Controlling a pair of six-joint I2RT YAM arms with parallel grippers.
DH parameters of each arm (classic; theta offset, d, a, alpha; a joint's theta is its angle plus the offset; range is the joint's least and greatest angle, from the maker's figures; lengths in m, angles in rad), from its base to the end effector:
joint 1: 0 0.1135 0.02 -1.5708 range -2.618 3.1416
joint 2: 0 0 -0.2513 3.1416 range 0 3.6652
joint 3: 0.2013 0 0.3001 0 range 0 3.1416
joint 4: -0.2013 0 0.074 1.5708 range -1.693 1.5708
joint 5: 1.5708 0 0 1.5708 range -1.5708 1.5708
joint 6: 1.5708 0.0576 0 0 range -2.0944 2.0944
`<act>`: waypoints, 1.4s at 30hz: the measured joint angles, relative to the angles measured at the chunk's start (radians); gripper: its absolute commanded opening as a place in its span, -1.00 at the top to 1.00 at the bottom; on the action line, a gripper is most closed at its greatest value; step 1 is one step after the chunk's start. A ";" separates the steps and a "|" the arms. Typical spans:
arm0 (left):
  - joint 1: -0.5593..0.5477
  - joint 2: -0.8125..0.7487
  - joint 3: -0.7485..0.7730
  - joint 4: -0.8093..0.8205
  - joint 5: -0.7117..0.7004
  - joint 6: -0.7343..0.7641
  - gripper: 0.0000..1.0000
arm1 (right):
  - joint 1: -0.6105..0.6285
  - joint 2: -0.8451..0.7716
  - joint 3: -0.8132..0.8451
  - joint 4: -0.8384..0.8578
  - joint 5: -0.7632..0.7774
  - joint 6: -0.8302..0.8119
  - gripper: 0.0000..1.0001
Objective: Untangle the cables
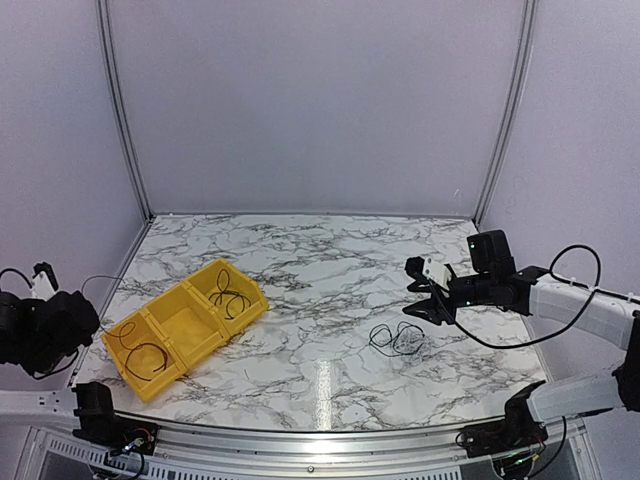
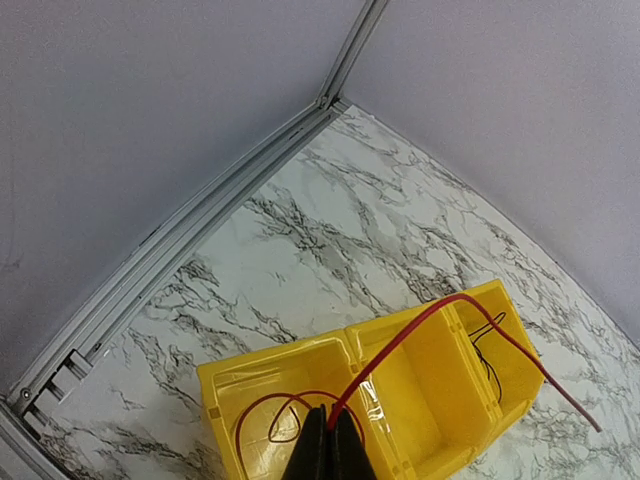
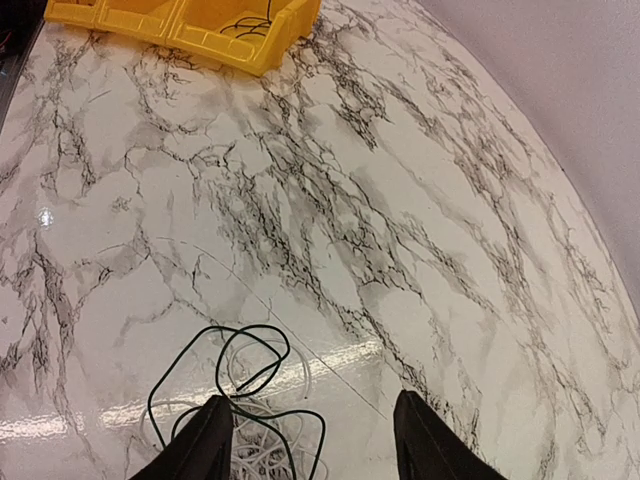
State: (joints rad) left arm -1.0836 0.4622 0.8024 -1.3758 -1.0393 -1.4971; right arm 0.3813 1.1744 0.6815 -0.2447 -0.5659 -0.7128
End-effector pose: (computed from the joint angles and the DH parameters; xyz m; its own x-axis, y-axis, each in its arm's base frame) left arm 0.0930 -0.0694 0.2915 -0.2710 -0.5681 -0.7770 -0.3838 0.8041 -0.4540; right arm 0.2680 0.1407 0.1766 -0.0260 -0.6051 -0.7957 -0.9245 0.3174 -0.2112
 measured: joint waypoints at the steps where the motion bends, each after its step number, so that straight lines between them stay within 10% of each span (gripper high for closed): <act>1: 0.000 0.014 -0.017 0.003 0.013 -0.024 1.00 | 0.000 0.000 0.000 0.000 0.000 0.000 -0.10; 16: 0.000 0.219 -0.241 0.050 0.119 -0.406 0.74 | 0.001 0.000 0.000 -0.007 0.000 -0.004 -0.10; 28: 0.000 0.068 -0.307 0.146 0.114 -0.372 -0.05 | 0.002 0.001 0.000 -0.011 0.000 -0.018 -0.10; 34: 0.000 0.099 -0.218 0.268 0.069 -0.090 -0.36 | 0.006 0.007 0.000 -0.015 0.001 -0.019 -0.10; 42: 0.000 0.373 -0.104 0.809 0.197 0.685 -0.23 | 0.008 0.012 0.000 -0.028 0.011 -0.031 0.05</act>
State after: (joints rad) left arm -1.0832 0.8352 0.6983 -0.5667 -0.8421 -0.8124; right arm 0.3889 1.1862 0.6819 -0.2726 -0.5549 -0.7433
